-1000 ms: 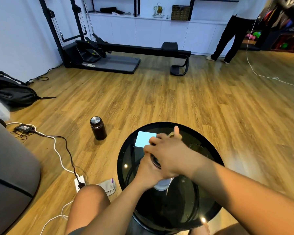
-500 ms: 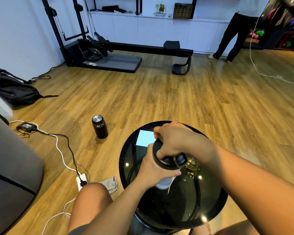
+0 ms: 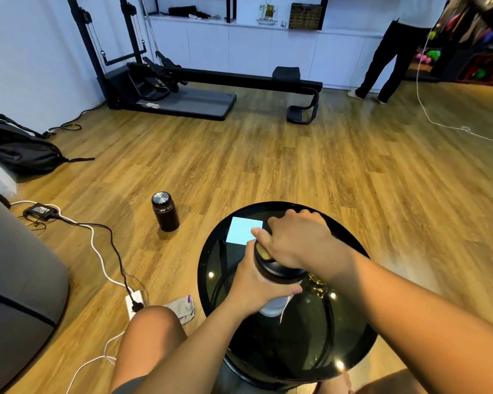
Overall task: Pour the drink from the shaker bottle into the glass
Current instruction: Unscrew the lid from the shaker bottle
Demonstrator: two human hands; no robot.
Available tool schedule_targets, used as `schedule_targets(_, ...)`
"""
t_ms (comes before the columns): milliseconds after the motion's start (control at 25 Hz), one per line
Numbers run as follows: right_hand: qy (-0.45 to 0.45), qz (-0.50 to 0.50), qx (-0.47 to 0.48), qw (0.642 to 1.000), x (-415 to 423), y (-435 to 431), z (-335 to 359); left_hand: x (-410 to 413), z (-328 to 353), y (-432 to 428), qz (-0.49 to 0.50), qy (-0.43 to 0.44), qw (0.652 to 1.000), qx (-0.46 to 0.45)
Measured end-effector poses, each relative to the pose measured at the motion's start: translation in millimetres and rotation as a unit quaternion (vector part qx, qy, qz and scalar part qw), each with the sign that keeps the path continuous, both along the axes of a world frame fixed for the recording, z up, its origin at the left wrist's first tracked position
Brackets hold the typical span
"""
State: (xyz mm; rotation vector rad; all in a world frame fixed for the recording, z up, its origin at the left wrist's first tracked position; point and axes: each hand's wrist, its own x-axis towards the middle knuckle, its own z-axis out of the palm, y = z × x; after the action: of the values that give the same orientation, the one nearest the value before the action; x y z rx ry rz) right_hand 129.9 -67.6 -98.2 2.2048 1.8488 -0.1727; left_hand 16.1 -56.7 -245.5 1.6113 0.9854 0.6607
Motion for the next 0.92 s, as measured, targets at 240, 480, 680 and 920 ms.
schedule_targets(240,0.191,0.211,0.016,0.958,-10.6,-17.5,-6.6,2.7,-5.8,0.8,-0.068,0.005,0.997,-0.031)
schedule_targets(480,0.003,0.038,0.010,0.999,4.3,-2.9,7.9,-0.7,-2.0,-1.2,0.008,0.004,1.000,-0.003)
schedule_targets(680,0.110,0.158,-0.041,0.980,-1.0,-20.9,5.4,-2.2,-1.8,0.2,-0.025,0.002,1.000,-0.005)
schedule_targets(920,0.115,0.126,0.025,0.985,7.5,-8.1,15.3,0.9,-6.3,1.7,0.000,0.005,1.000,0.009)
